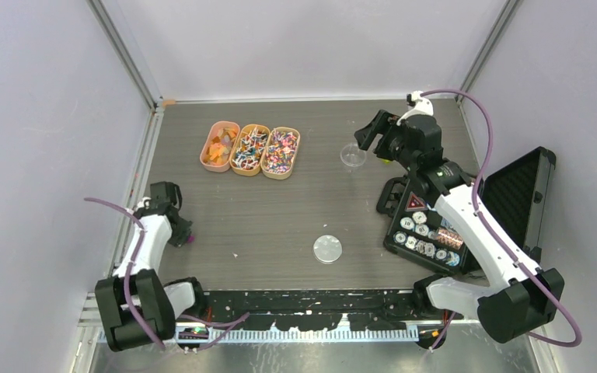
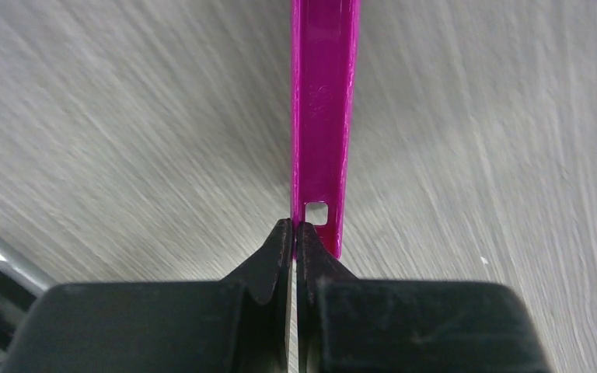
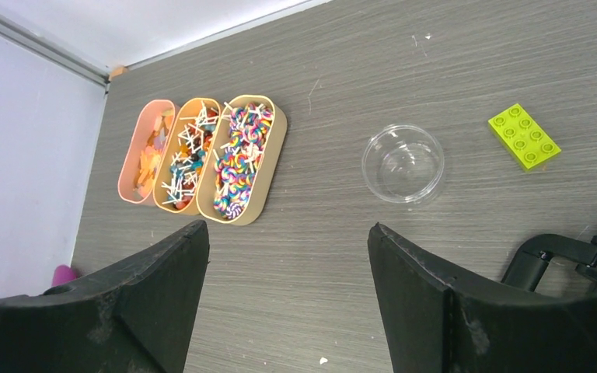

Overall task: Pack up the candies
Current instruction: Pick up the spatula from the center of the board.

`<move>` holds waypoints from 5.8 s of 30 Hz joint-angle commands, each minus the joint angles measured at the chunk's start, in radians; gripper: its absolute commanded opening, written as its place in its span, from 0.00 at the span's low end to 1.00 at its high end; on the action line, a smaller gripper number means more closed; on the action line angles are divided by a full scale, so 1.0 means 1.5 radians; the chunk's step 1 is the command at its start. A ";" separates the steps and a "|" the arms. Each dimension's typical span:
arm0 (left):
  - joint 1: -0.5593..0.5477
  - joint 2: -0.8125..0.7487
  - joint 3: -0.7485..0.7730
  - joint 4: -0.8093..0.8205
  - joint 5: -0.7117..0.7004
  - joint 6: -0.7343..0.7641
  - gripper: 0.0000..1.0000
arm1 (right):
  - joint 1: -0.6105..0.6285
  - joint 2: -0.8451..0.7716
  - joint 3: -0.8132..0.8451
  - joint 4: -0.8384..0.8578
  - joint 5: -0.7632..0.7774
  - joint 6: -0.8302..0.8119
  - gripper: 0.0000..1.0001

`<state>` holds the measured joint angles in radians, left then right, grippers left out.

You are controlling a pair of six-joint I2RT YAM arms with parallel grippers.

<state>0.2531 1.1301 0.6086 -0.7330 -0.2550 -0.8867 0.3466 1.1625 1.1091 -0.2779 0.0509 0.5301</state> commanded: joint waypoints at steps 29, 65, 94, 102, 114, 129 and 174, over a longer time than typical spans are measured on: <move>-0.253 -0.345 0.014 0.237 0.679 -0.212 0.00 | 0.108 0.144 -0.095 0.333 -0.109 0.319 0.64; -0.536 -0.290 -0.045 0.662 0.667 -0.370 0.00 | 0.154 0.267 -0.143 0.776 -0.320 0.527 0.39; -0.536 -0.309 -0.111 0.752 0.650 -0.424 0.00 | 0.150 0.304 -0.161 0.958 -0.395 0.618 0.01; -0.536 -0.348 -0.089 0.590 0.584 -0.341 0.79 | 0.131 0.253 -0.174 0.857 -0.358 0.630 0.00; -0.535 -0.378 0.175 0.000 0.274 0.105 0.92 | 0.129 0.095 -0.094 0.223 -0.206 0.503 0.00; -0.548 -0.255 0.269 0.100 0.272 0.526 0.84 | 0.129 0.174 0.098 -0.284 -0.120 0.685 0.01; -0.642 0.014 0.343 0.187 0.373 0.794 0.65 | 0.133 0.225 0.082 -0.308 -0.144 0.727 0.01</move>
<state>-0.7006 1.1629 1.1645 -0.5514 0.3202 0.2760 0.5411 1.5143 1.2327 -0.7803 -0.1505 1.6005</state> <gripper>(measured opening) 0.666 0.029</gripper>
